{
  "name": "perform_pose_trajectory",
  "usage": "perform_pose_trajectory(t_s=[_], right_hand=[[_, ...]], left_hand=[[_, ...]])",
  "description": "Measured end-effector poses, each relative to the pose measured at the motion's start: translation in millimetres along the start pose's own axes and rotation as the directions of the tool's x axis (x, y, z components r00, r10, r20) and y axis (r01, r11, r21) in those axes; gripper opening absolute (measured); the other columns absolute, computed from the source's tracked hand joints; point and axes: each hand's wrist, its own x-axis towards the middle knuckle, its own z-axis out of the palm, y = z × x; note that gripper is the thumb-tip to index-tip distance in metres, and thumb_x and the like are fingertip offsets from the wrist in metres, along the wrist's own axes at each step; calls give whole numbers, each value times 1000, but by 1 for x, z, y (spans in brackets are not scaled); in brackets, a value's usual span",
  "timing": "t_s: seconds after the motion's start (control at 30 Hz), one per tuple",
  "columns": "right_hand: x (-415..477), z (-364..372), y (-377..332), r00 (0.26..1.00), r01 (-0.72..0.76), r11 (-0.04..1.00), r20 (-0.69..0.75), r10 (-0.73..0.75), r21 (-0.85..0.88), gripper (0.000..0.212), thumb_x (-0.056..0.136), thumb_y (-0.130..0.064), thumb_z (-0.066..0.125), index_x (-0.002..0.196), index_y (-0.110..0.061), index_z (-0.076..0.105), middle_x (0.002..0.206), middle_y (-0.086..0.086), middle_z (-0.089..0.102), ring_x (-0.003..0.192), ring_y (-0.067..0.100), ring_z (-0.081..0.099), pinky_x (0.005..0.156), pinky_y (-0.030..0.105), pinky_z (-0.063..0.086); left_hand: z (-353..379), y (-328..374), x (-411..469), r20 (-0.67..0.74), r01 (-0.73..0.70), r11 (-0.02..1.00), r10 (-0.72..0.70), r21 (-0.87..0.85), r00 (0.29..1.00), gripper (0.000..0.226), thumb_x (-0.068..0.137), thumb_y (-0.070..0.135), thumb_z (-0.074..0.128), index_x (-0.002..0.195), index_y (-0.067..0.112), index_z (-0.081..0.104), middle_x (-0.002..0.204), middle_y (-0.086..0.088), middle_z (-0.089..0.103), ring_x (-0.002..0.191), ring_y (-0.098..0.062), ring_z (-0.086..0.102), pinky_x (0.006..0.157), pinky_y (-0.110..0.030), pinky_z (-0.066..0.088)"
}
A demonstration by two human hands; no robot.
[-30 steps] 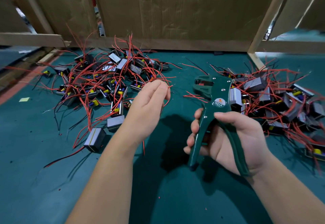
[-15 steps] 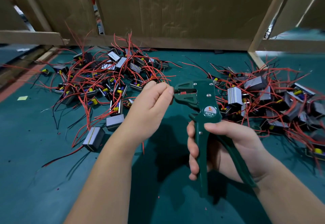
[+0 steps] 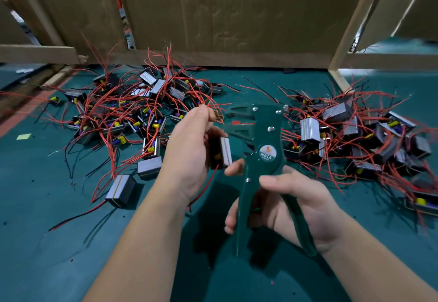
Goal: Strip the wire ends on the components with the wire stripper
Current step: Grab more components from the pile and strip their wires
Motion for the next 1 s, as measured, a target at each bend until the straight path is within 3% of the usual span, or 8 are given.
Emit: perform_pose_trajectory(t_s=[0.1, 0.23, 0.3, 0.37, 0.47, 0.63, 0.8, 1.0], right_hand=[[0, 2, 2, 1000, -23, 999, 7, 23, -47, 62, 62, -26, 82, 116, -1, 63, 77, 28, 59, 69, 38, 62, 70, 49, 52], [-1, -2, 2, 996, 53, 998, -75, -56, -46, 62, 58, -12, 80, 117, -3, 63, 81, 30, 61, 69, 40, 63, 71, 56, 52], [-1, -5, -2, 970, 161, 986, -176, -167, -51, 60, 58, -1, 70, 117, -1, 63, 84, 28, 63, 66, 40, 64, 69, 57, 53], [-1, -9, -9, 915, 288, 956, -279, -293, -57, 61, 60, -3, 64, 121, 0, 58, 89, 22, 66, 65, 38, 65, 66, 54, 54], [-3, -15, -19, 856, 360, 931, -373, -357, -65, 60, 67, -6, 54, 127, -3, 52, 92, 15, 67, 67, 37, 65, 68, 51, 56], [2, -18, -17, 879, 182, 979, -432, -204, -93, 65, 58, -14, 60, 121, 1, 54, 105, 9, 62, 63, 38, 64, 64, 52, 56], [8, -10, -7, 915, -79, 985, -402, 11, -152, 69, 52, -16, 69, 119, -4, 59, 97, 15, 54, 62, 39, 63, 66, 53, 56], [13, -6, -3, 944, -152, 986, -305, 124, -71, 70, 62, -3, 66, 127, 9, 44, 88, 22, 58, 63, 40, 64, 63, 53, 55]], left_hand=[[6, -3, -3, 26, 20, 996, -23, 85, 999, 29, 99, 25, 39, 96, -1, 50, 70, -8, 50, 45, -15, 39, 40, -14, 26], [1, -2, -3, -3, -58, 946, 62, 318, 998, 22, 101, 19, 41, 88, 17, 59, 82, -5, 56, 63, -14, 51, 53, -23, 44], [-14, 0, 3, 15, -256, 641, 356, 724, 934, 19, 99, 15, 46, 97, 21, 64, 105, -4, 55, 99, -8, 50, 88, -23, 42], [-27, 4, 8, 53, -284, 437, 469, 853, 881, 22, 97, 12, 49, 113, 14, 64, 119, -7, 51, 116, -8, 41, 103, -19, 31], [-41, 3, 12, -40, -123, 346, 426, 930, 904, 31, 95, 10, 46, 121, 16, 62, 127, -6, 50, 123, -18, 40, 106, -31, 30], [-50, -5, 15, -276, 262, 88, 247, 961, 929, 40, 91, 21, 46, 129, 30, 53, 142, -8, 41, 135, -28, 26, 113, -46, 10], [-54, -12, 16, -330, 342, -27, 205, 939, 921, 43, 87, 36, 51, 130, 39, 50, 151, -14, 24, 140, -31, 16, 113, -54, 2], [-59, -14, 19, -332, 351, -63, 200, 934, 922, 39, 88, 34, 49, 126, 29, 55, 154, -6, 24, 137, -32, 19, 111, -55, 6]])
